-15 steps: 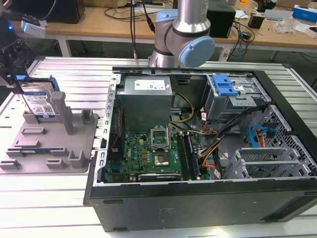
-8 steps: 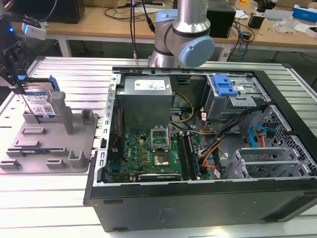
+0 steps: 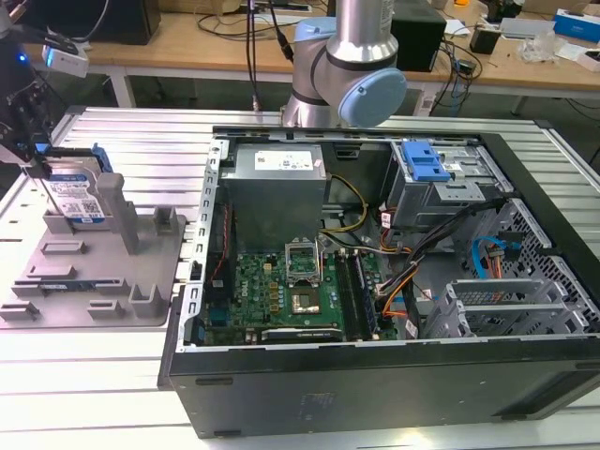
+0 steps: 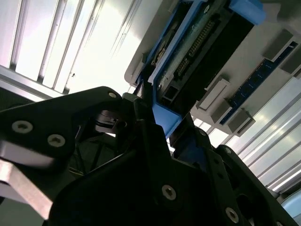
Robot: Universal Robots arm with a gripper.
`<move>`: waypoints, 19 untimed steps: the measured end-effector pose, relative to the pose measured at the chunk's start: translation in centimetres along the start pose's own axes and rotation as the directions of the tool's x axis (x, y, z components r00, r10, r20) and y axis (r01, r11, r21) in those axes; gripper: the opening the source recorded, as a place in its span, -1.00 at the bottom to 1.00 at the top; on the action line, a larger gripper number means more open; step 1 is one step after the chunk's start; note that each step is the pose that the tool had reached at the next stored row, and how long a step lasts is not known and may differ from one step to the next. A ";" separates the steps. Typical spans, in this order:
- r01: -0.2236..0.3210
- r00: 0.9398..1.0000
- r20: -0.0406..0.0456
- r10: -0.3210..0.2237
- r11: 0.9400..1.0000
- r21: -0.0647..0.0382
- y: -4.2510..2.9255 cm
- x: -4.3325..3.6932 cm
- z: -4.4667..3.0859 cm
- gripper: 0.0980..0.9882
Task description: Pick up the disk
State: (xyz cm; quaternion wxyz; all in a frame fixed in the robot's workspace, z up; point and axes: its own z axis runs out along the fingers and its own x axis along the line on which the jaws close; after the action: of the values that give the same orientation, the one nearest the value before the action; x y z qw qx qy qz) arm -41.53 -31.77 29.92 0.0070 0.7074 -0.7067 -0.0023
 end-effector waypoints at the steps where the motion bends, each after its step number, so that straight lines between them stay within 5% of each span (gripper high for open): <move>1: 0.000 1.000 0.000 0.000 1.000 0.000 0.00 0.00 0.00 -0.34; 14: 0.000 1.000 0.000 0.000 1.000 0.001 0.00 0.00 -0.14 -0.40; 17: 0.000 1.000 0.000 0.000 1.000 0.000 0.04 0.02 -3.09 -0.40; 19: 0.000 1.000 0.000 0.000 1.000 0.000 0.05 0.02 -4.00 -0.40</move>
State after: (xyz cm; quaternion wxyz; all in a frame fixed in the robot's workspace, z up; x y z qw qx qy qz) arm -41.53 -31.77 33.91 0.0070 0.7074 -0.7068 -0.0023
